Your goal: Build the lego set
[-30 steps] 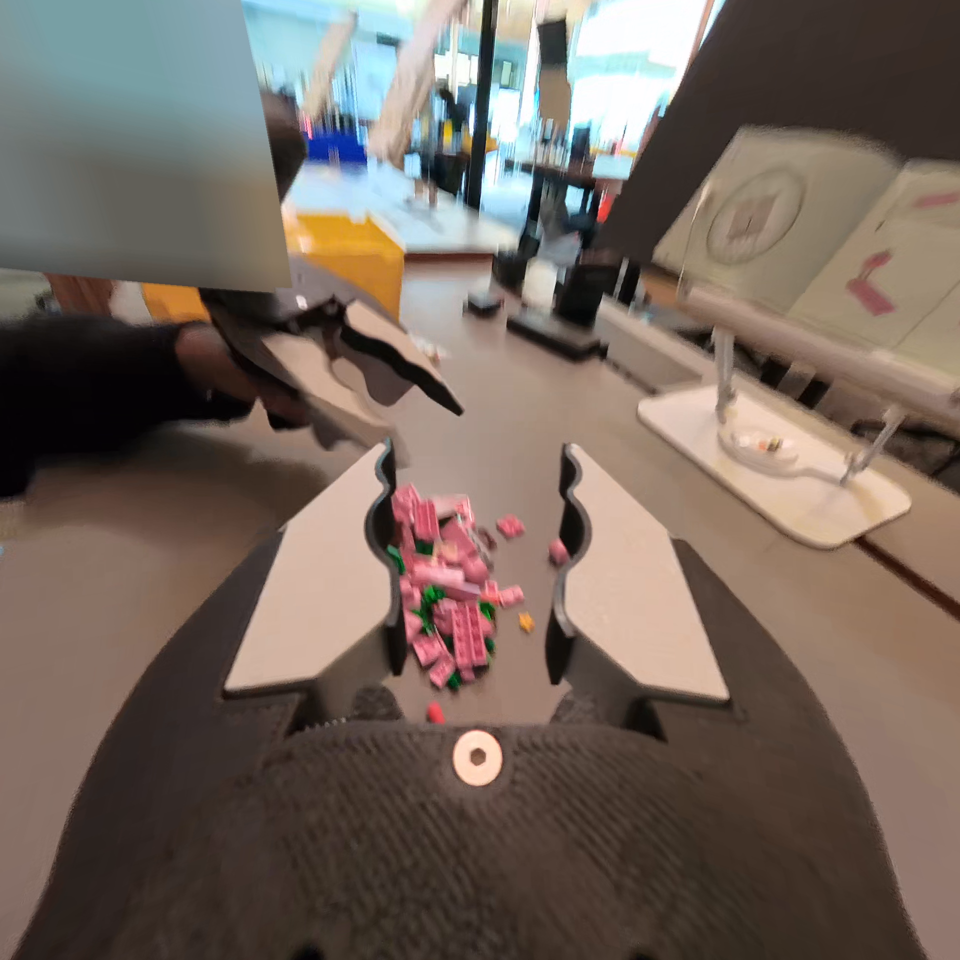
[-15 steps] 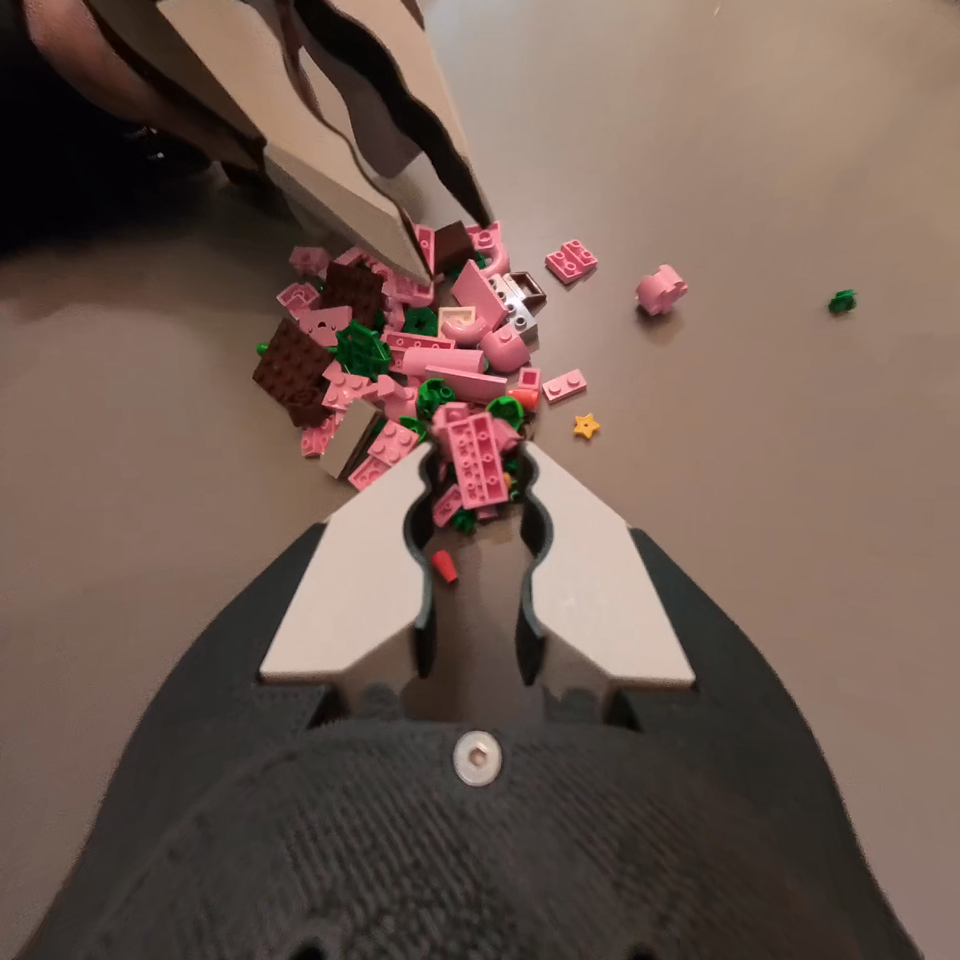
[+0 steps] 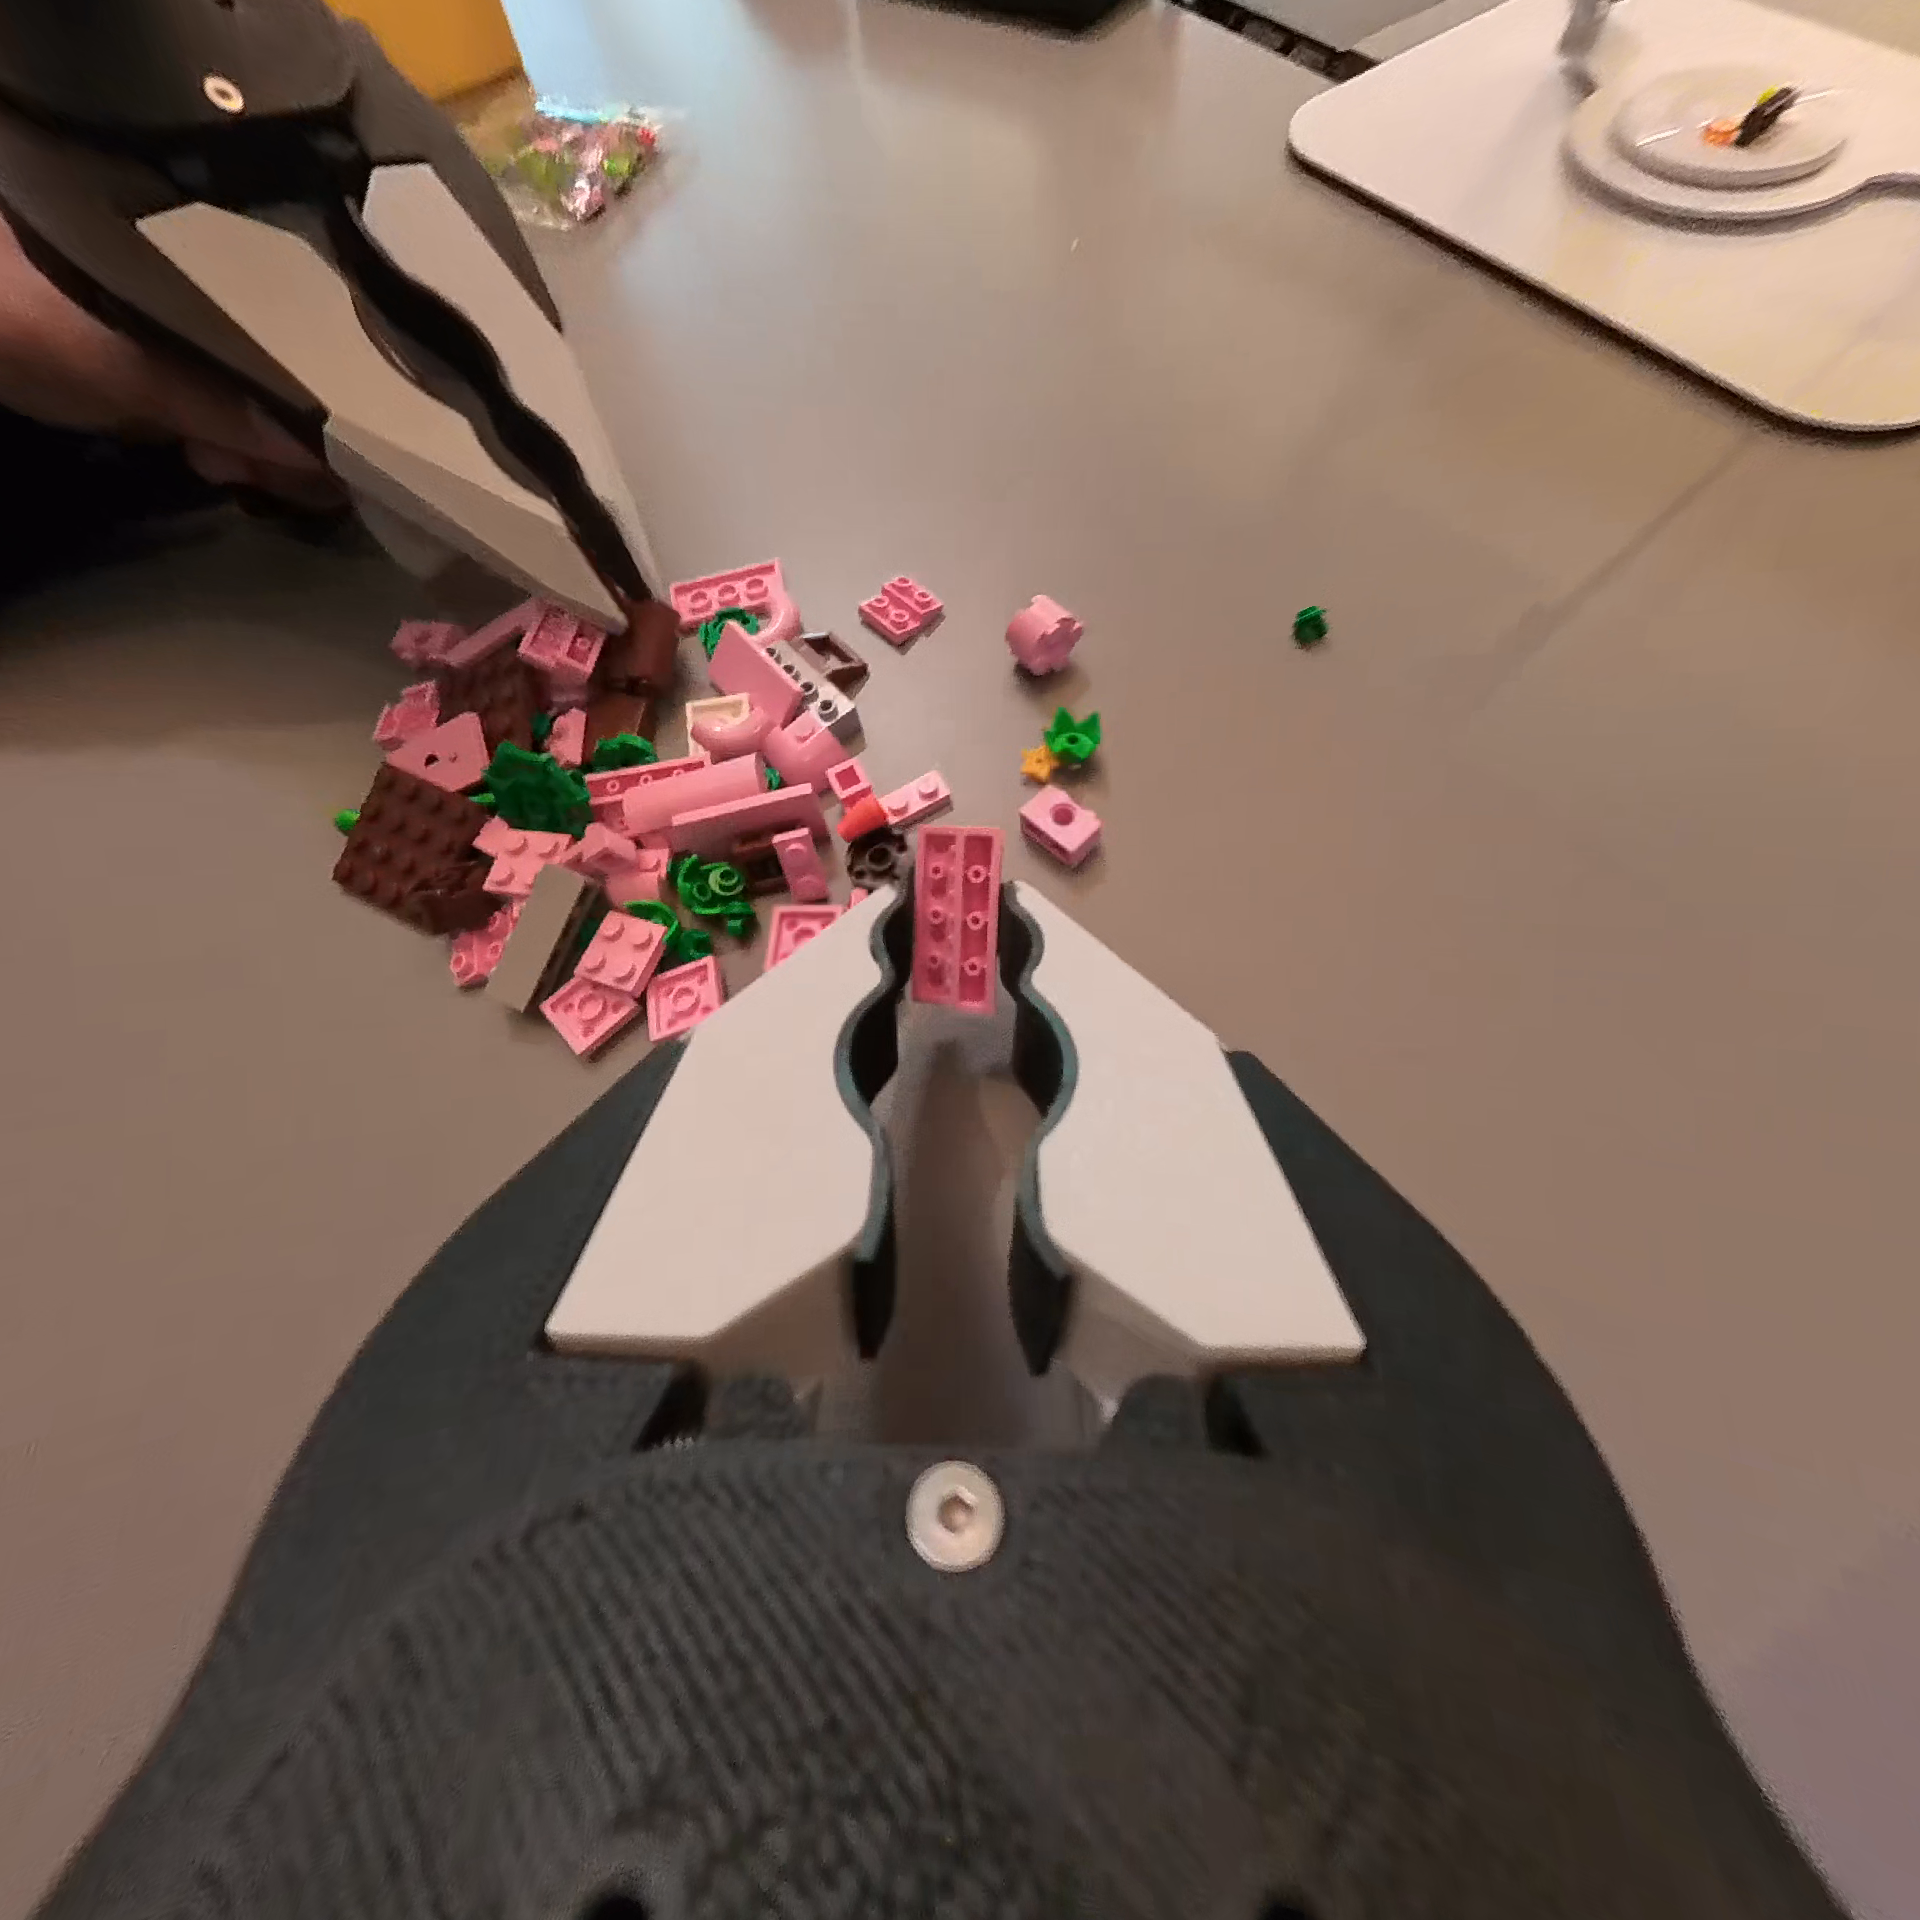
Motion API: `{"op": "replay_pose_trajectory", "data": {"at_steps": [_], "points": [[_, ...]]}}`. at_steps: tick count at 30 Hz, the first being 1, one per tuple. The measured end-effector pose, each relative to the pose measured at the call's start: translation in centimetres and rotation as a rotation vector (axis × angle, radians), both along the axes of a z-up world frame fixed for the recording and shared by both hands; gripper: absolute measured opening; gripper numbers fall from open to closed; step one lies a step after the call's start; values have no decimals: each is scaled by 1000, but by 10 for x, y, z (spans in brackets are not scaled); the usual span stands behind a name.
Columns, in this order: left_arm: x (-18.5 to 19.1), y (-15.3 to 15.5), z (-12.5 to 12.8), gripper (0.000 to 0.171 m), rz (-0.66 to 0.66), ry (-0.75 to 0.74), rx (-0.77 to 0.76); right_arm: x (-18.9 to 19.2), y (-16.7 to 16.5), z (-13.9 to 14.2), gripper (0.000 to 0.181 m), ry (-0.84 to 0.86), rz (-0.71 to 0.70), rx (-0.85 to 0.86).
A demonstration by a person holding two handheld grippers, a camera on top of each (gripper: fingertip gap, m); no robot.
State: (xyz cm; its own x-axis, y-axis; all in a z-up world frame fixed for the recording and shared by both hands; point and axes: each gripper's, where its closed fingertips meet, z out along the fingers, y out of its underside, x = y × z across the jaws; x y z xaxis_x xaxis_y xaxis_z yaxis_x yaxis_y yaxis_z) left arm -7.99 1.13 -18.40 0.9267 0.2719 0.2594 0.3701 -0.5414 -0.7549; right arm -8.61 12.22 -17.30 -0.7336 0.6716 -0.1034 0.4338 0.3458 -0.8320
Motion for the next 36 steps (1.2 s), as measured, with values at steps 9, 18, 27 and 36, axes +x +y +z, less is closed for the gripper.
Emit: {"op": "replay_pose_trajectory", "data": {"at_steps": [9, 18, 27, 36], "points": [[-34, -23, 16, 2, 137, 45, 92, -1, 0, 2, 19, 25, -6, 18], [-40, -27, 19, 7, 167, 61, 110, 7, -10, 21, 25, 80, 31, -17], [-40, -32, 7, 27, 161, 113, -29, 4, -5, 28, 26, 104, 22, -65], [-43, -35, 15, 25, 205, 342, -145, 1, 1, 56, 22, 227, -13, -143]]}}
